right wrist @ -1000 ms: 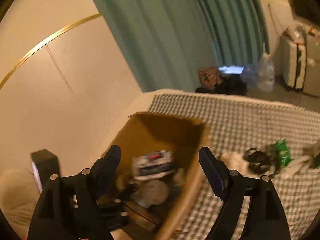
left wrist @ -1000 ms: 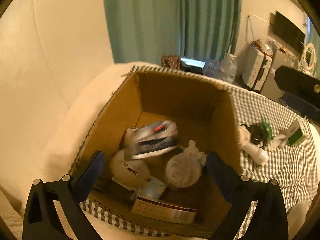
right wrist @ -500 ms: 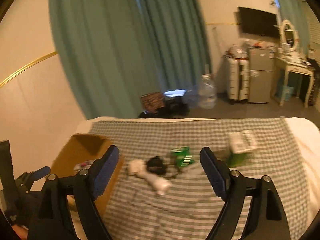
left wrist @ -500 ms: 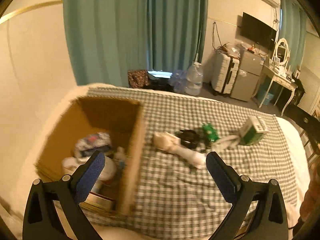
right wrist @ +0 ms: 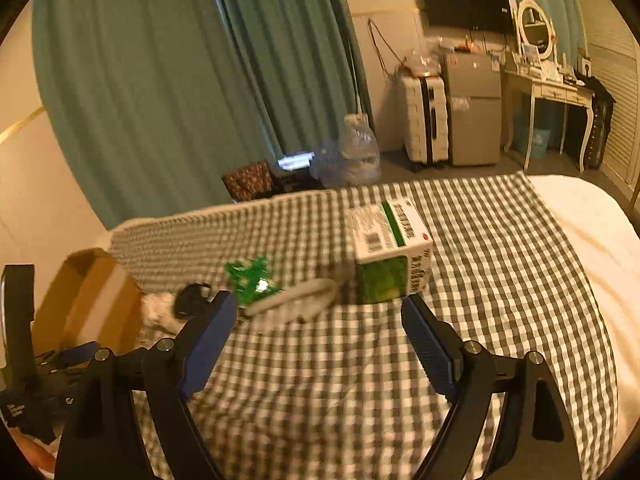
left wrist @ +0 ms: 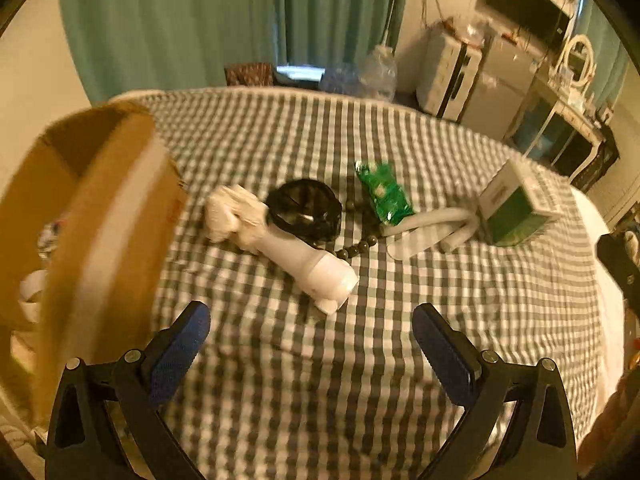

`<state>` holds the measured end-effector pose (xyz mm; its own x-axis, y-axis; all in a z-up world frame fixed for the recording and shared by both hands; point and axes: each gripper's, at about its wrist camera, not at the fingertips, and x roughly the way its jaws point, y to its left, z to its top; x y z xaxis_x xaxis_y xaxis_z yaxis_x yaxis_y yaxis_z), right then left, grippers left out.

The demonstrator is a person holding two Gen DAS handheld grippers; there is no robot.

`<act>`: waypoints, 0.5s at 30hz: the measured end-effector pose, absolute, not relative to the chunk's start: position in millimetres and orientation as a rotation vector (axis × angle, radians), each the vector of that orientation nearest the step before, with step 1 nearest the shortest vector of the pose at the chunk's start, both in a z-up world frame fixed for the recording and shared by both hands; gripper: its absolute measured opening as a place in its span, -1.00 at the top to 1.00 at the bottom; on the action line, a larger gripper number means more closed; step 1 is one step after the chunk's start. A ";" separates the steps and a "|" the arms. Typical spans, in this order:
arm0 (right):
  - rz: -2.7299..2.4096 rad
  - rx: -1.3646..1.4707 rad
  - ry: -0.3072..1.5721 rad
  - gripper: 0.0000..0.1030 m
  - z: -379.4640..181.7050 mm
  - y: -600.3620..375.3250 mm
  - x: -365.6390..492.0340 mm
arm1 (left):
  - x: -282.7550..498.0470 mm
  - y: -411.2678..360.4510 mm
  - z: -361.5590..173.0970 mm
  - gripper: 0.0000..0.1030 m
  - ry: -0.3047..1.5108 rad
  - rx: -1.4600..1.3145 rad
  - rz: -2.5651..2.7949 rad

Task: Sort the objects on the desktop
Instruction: 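Grasp the green-white medicine box with the right gripper while the left grasps the white bottle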

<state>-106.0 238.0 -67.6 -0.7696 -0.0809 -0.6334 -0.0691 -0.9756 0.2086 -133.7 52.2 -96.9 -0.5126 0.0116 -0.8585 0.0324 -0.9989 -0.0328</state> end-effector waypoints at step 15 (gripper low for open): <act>-2.986 1.198 0.007 -0.64 -118.7 256.6 -191.9 | -201.4 53.6 -186.3 -1.00 0.167 1.645 -2.477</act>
<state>-191.9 256.6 -118.7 -0.7204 0.0719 -0.6898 -0.0689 -0.9971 -0.0320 -201.4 53.6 -186.3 -0.3804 -0.0738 -0.9219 0.1967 -0.9805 -0.0027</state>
